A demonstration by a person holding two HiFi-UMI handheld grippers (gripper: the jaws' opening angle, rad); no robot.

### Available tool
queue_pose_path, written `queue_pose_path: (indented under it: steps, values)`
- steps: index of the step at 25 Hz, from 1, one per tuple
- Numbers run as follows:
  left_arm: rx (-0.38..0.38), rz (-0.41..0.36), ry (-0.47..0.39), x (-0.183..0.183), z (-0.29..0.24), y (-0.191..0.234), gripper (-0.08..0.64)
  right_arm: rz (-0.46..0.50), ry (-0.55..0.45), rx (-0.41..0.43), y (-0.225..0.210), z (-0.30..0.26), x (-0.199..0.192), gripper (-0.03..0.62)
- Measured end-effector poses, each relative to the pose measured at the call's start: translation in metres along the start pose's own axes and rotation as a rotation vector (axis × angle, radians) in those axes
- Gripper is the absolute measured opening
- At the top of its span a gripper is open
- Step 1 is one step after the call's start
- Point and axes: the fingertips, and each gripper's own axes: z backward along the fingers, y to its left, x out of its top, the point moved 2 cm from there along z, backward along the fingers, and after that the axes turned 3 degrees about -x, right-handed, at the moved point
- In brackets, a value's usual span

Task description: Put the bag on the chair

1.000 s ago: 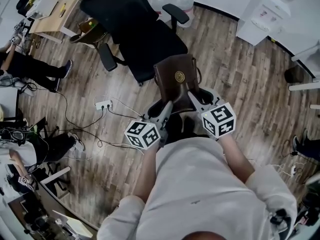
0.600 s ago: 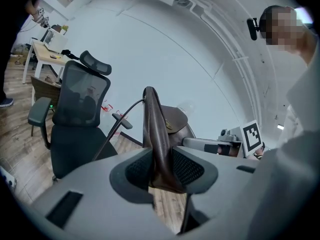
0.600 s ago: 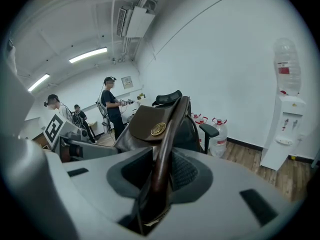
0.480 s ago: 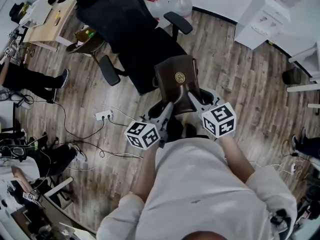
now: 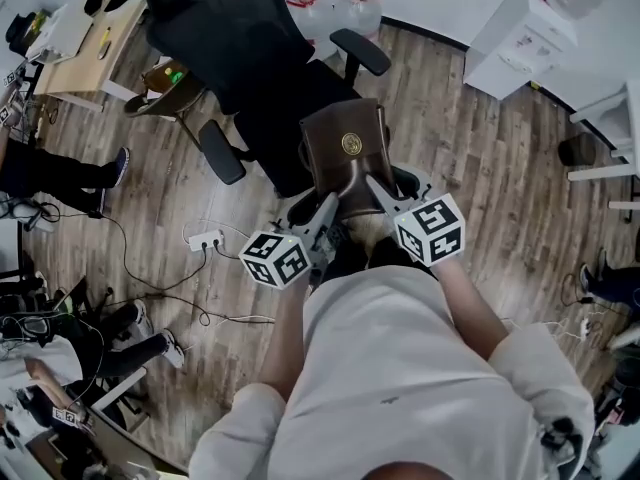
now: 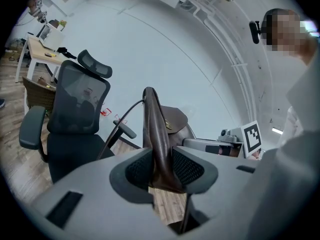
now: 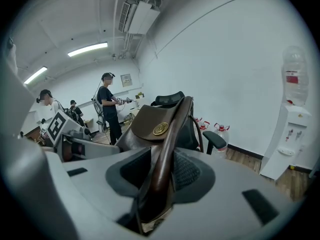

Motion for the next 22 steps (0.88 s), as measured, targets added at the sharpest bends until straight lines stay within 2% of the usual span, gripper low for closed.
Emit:
queue_pose_path:
  steps: [11, 22]
  values:
    - [-0.014, 0.024, -0.010, 0.021, -0.017, 0.017, 0.118, 0.018, 0.021, 0.010, -0.017, -0.026, 0.020, 0.107]
    - [0.037, 0.050, -0.008, 0.044, -0.037, 0.051, 0.118, 0.015, 0.060, 0.063, -0.036, -0.072, 0.035, 0.114]
